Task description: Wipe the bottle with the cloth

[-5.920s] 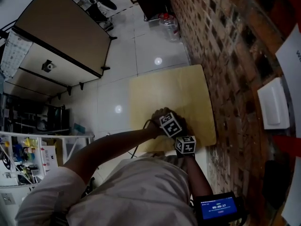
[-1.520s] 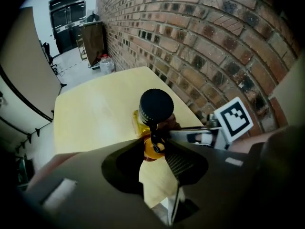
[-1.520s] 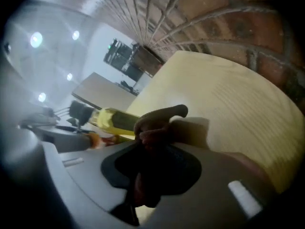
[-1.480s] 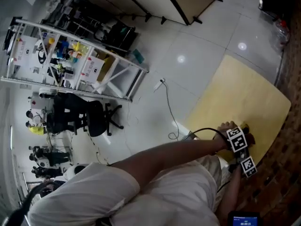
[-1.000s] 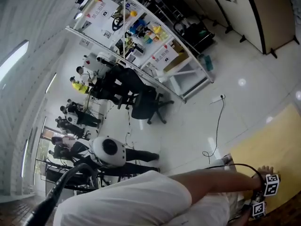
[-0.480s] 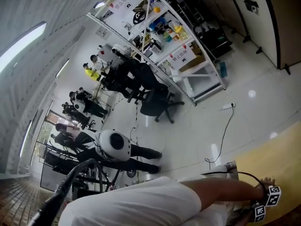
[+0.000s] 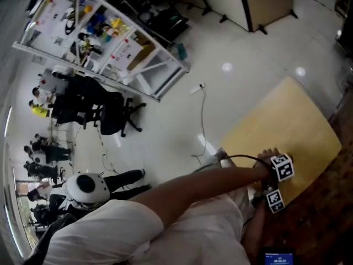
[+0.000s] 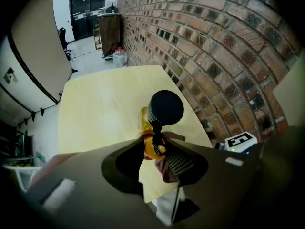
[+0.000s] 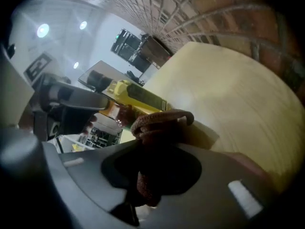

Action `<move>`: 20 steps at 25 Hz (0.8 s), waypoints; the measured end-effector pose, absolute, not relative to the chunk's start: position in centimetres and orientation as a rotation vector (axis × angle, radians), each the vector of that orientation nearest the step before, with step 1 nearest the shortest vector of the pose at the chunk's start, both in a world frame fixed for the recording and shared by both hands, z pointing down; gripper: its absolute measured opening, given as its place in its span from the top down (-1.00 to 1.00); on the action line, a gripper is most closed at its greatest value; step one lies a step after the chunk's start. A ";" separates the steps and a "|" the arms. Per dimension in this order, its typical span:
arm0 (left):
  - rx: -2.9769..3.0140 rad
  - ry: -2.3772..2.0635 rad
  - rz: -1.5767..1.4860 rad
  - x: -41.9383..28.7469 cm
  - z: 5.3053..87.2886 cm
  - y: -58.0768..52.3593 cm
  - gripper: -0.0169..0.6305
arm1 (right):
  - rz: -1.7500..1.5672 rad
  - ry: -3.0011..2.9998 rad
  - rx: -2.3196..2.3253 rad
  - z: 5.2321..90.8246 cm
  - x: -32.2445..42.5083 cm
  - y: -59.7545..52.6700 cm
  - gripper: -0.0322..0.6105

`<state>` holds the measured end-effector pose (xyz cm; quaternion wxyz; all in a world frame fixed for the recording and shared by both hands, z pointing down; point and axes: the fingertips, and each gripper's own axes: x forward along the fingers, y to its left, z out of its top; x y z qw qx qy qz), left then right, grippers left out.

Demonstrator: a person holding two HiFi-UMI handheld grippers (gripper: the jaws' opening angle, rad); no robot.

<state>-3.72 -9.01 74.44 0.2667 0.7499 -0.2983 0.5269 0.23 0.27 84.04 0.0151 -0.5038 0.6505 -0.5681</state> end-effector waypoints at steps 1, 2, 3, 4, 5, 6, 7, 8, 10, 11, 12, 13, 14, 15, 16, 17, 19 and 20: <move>2.007 -0.818 1.413 -4.1 73.8 -9.3 0.47 | -1.734 2.085 -1.584 82.8 -0.2 0.5 0.63; 1.991 -0.821 1.392 -4.0 72.7 -9.3 0.47 | -1.689 2.158 -1.594 80.7 -0.6 0.6 0.63; 1.973 -0.813 1.360 -3.6 71.5 -9.1 0.47 | -1.634 2.238 -1.589 78.1 -1.2 0.6 0.63; 1.952 -0.802 1.324 -2.9 70.5 -8.8 0.47 | -1.576 2.319 -1.570 75.6 -2.0 0.6 0.63; 1.925 -0.802 1.290 -2.4 69.7 -8.5 0.47 | -1.519 2.398 -1.543 73.6 -2.9 0.6 0.63; 1.893 -0.812 1.262 -2.0 69.4 -8.4 0.47 | -1.466 2.466 -1.513 72.1 -3.7 0.4 0.63; 1.857 -0.828 1.241 -1.8 69.4 -8.4 0.47 | -1.422 2.513 -1.486 71.1 -4.5 -0.1 0.63; 1.824 -0.846 1.228 -1.9 69.5 -8.6 0.47 | -1.393 2.535 -1.463 70.6 -5.2 -0.8 0.63; 1.770 -0.872 1.211 -2.0 69.8 -8.9 0.47 | -1.384 2.512 -1.448 70.1 -6.1 -2.4 0.63; 1.746 -0.871 1.198 -2.0 69.9 -8.8 0.47 | -1.402 2.480 -1.454 70.3 -6.3 -3.2 0.63; 1.719 -0.855 1.181 -1.8 70.0 -8.5 0.46 | -1.430 2.441 -1.458 70.5 -6.4 -3.9 0.63; 1.687 -0.831 1.165 -1.5 70.1 -7.9 0.46 | -1.466 2.399 -1.451 71.0 -6.5 -4.5 0.63; 1.657 -0.811 1.155 -1.2 70.2 -7.3 0.46 | -1.504 2.360 -1.431 71.5 -6.6 -4.7 0.63; 1.635 -0.801 1.154 -1.2 70.3 -7.0 0.46 | -1.543 2.327 -1.407 72.2 -6.8 -4.8 0.63; 1.618 -0.798 1.155 -1.2 70.3 -6.8 0.46 | -1.584 2.299 -1.390 72.9 -7.0 -4.7 0.63; 1.605 -0.796 1.156 -1.3 70.3 -6.8 0.46 | -1.625 2.272 -1.379 73.7 -7.1 -4.6 0.63; 1.585 -0.783 1.155 -1.4 70.1 -6.8 0.45 | -1.696 2.214 -1.374 74.9 -7.4 -4.6 0.63; 1.575 -0.775 1.157 -1.5 70.1 -6.8 0.45 | -1.731 2.177 -1.376 75.4 -7.3 -4.7 0.63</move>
